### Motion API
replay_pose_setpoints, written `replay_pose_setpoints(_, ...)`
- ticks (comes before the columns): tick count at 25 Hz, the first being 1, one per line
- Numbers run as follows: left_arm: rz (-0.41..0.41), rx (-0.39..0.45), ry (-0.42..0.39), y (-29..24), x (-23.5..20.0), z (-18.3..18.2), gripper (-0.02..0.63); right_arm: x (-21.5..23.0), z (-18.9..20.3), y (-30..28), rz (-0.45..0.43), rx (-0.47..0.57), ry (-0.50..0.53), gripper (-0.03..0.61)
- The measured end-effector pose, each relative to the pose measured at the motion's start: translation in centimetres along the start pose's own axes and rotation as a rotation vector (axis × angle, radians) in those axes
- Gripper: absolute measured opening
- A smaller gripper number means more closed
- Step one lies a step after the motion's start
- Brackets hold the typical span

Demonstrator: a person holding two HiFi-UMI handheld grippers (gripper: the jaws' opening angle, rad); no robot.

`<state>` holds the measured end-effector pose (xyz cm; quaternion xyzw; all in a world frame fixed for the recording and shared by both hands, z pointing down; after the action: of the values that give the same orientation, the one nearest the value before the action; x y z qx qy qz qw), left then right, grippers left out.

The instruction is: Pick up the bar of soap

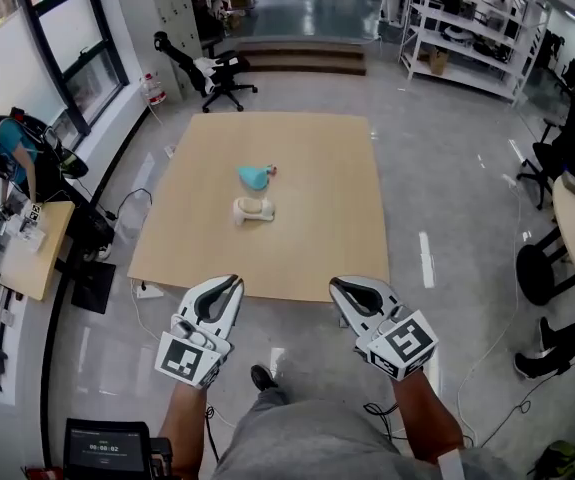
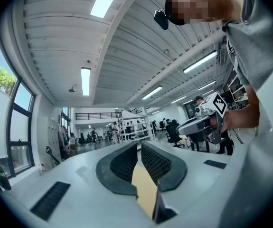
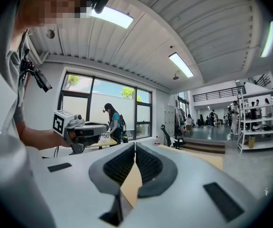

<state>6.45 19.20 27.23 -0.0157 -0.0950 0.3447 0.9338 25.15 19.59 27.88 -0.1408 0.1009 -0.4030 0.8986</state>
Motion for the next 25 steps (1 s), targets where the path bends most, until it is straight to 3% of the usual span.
replay_pose_setpoints(11, 0.083, -0.003, 0.007, -4.8, -13.0, 4.5, 0.031, 3.6, -2.2, -14.6, 0.044, -0.004, -0.047, 0.008)
replay_pose_setpoints(20, 0.145, -0.020, 0.011, -7.5, -19.9, 6.8, 0.030, 5.7, -4.3, -22.8, 0.066, 0.010, -0.064, 0.008)
replay_pose_setpoints(25, 0.147, -0.046, 0.016, -10.1, -21.5, 8.4, 0.029, 7.9, -4.0, -25.4, 0.046, 0.000, -0.070, 0.008)
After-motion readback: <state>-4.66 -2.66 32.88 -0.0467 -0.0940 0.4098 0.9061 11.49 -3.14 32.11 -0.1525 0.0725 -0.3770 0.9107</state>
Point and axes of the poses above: the fingertips, and each gripper's own axes: y backward along the fingers, x to its right, z out of its underside, the point moved 3 cm from there along y, backward along the fingers, and after that the axes turned 11 degrees about -x, right-handed, at the moved point
